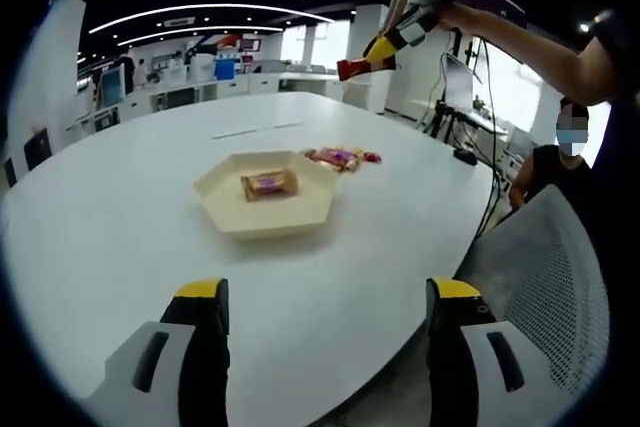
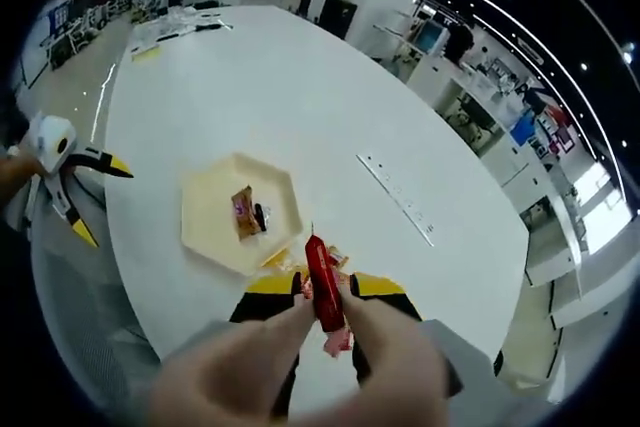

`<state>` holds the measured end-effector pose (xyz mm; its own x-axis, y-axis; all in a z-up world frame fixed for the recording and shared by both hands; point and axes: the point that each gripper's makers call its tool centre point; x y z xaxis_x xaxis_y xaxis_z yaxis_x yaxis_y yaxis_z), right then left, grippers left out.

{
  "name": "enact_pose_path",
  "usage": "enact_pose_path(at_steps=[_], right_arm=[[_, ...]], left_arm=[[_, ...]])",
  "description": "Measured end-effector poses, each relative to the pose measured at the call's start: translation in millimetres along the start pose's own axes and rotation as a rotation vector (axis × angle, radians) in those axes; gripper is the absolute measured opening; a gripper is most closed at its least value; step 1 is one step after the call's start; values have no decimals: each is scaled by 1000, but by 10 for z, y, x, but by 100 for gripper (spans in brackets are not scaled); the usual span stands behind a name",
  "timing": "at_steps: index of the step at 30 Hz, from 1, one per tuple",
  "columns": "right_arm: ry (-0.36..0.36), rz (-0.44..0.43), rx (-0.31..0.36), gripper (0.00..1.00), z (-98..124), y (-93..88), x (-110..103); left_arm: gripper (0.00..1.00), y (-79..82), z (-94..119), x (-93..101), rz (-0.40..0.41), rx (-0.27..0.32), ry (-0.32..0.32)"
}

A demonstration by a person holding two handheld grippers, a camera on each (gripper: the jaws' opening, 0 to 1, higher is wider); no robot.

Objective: Place the target food into the container with the food tongs after gripping and lifting it, then release it inside without dropping or visibly crushing the food.

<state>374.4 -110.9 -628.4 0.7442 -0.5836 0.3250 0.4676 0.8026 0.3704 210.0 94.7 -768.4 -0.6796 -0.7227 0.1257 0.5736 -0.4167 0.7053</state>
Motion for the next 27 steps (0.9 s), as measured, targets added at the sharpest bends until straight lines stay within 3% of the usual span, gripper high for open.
enact_pose_path(at_steps=[27], right_arm=[[79, 146, 103, 18, -97, 993, -603]], left_arm=[[78, 39, 33, -56, 18, 23, 17]])
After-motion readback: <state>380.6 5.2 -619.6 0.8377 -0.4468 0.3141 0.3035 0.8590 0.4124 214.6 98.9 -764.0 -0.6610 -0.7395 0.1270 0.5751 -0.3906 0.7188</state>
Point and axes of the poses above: the point that each gripper's makers call its tool centre point, and the gripper's own axes: z roughly backward along the fingers, x roughly to its right, y roughly out of its top, and after that the axes turned 13 degrees about -x, right-handed
